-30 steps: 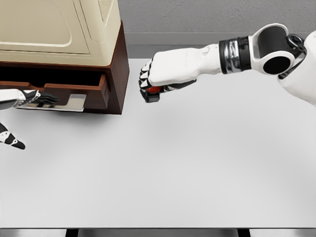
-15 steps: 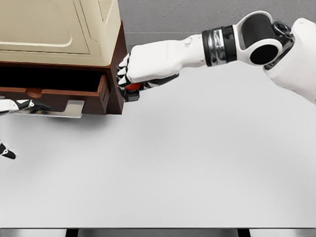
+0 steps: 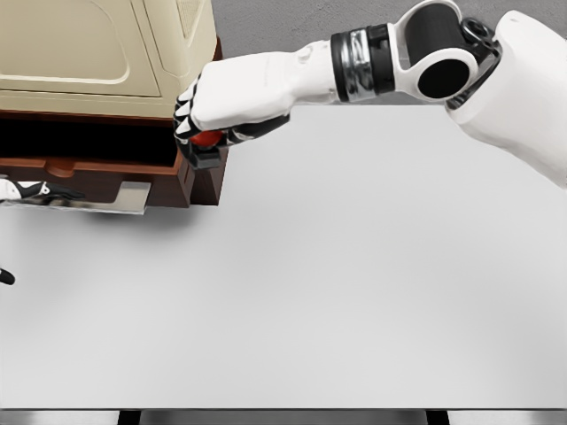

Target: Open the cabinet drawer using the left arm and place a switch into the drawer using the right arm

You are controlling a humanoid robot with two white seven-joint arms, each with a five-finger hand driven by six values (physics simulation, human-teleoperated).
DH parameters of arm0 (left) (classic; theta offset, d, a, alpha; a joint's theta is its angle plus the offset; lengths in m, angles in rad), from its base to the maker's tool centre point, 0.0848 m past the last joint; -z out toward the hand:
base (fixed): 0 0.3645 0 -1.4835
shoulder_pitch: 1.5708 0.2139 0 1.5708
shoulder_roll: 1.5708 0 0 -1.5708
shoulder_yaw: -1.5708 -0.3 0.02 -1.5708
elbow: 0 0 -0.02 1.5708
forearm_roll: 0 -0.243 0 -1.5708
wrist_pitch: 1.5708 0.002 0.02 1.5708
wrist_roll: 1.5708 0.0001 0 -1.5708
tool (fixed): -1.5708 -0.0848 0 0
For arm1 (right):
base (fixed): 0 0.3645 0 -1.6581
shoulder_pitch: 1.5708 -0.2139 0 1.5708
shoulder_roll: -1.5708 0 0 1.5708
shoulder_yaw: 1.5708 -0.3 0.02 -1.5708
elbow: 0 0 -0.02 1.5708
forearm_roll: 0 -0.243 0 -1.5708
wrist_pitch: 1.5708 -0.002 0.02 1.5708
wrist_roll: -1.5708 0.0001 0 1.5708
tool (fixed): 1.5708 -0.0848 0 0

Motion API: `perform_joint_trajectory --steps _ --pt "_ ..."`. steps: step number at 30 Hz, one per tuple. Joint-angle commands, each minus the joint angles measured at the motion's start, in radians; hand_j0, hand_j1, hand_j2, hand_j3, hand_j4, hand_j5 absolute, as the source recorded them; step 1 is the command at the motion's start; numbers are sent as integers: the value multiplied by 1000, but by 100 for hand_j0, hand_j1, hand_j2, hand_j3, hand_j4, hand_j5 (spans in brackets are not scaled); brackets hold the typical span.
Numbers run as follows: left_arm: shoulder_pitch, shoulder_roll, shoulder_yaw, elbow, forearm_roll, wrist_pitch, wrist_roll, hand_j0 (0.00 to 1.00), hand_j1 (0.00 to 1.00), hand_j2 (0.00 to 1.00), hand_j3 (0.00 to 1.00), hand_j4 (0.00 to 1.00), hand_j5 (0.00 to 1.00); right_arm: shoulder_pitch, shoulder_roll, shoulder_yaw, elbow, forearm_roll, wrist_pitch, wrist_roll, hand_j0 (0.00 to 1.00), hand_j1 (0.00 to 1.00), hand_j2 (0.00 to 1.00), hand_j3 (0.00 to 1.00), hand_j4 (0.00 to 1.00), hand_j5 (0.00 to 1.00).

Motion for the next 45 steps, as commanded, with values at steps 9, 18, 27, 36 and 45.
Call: perform_joint_trajectory --steps 9,18,27,36,45 --pt "-1 5 17 2 65 -7 4 100 100 100 100 100 100 -31 88 23 19 -6 71 0 48 48 48 48 48 48" --pt "-1 4 33 2 87 -69 4 100 100 100 100 100 100 -69 177 52 110 -6 79 0 48 48 48 48 48 48" --pt "-1 17 46 2 107 -218 4 100 100 100 100 100 100 -94 263 67 252 -4 77 0 47 47 47 47 47 47" --pt "0 27 51 2 107 -231 4 100 100 100 100 100 100 -106 315 86 366 -1 63 0 48 48 48 48 48 48" --pt "16 50 49 2 107 -259 4 100 100 100 100 100 100 -103 338 81 413 -1 46 0 100 100 100 100 100 100"
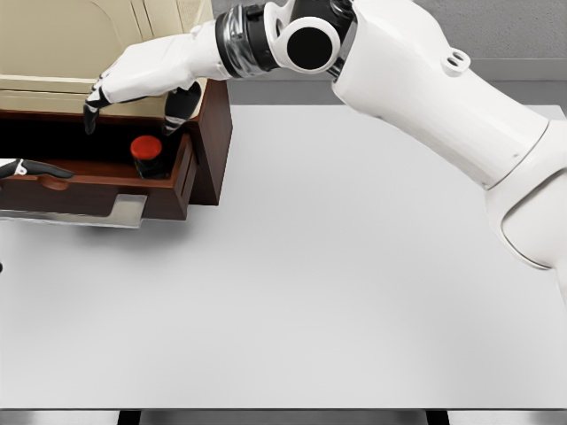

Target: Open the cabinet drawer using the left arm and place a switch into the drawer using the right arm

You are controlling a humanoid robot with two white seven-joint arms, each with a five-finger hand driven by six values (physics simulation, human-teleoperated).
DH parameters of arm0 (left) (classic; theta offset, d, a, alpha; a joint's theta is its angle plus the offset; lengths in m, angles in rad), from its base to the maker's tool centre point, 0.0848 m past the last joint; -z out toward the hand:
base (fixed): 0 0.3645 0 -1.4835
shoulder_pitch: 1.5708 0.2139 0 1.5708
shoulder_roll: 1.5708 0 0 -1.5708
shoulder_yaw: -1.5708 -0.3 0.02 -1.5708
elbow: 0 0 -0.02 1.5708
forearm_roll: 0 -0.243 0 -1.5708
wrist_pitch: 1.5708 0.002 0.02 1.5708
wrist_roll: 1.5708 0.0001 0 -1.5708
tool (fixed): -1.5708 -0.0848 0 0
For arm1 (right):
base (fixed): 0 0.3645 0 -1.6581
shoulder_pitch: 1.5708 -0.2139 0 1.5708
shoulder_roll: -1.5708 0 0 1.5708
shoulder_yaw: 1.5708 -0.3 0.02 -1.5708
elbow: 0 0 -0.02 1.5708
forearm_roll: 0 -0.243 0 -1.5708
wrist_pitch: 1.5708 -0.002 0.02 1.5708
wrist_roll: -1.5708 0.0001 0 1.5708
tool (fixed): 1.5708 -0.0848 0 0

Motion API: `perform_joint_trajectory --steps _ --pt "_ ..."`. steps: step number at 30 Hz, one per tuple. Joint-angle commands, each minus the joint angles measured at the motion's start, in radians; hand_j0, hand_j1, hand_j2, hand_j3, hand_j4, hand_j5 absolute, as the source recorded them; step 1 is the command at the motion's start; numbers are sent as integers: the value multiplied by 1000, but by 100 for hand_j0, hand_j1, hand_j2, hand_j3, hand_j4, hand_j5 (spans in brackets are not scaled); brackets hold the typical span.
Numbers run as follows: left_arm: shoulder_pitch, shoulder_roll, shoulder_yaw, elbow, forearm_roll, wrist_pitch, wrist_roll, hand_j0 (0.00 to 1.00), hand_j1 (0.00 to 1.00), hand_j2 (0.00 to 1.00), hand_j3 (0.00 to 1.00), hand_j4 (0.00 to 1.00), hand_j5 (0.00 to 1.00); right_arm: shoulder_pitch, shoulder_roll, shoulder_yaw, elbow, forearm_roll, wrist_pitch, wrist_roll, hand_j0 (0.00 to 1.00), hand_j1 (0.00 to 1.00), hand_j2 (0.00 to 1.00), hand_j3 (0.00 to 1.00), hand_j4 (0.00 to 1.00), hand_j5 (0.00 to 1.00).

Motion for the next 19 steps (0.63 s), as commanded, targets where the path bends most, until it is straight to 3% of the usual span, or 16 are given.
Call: perform_joint_trajectory --steps 1,3,5,6,13,16,19 --pt "0 3 0 0 9 1 0 100 100 100 100 100 100 0 1 -4 -5 -4 -31 0 100 100 100 100 100 100" --pt "9 3 0 0 9 1 0 100 100 100 100 100 100 3 -26 -5 -84 -6 -94 0 100 100 100 100 100 100" --pt "14 3 2 0 9 1 0 100 100 100 100 100 100 17 -138 -8 -213 -7 -116 0 100 100 100 100 100 100" --pt "14 3 2 0 9 1 0 100 100 100 100 100 100 46 -204 -10 -242 -9 -116 0 100 100 100 100 100 100" --pt "18 1 2 0 9 1 0 100 100 100 100 100 100 236 -574 -77 -250 -9 -116 0 100 100 100 100 100 100" --pt "20 0 2 0 9 1 0 100 100 100 100 100 100 350 -663 -186 -247 -9 -116 0 100 100 100 100 100 100" --pt "28 0 2 0 9 1 0 100 100 100 100 100 100 368 -674 -192 -219 -7 -116 0 100 100 100 100 100 100"
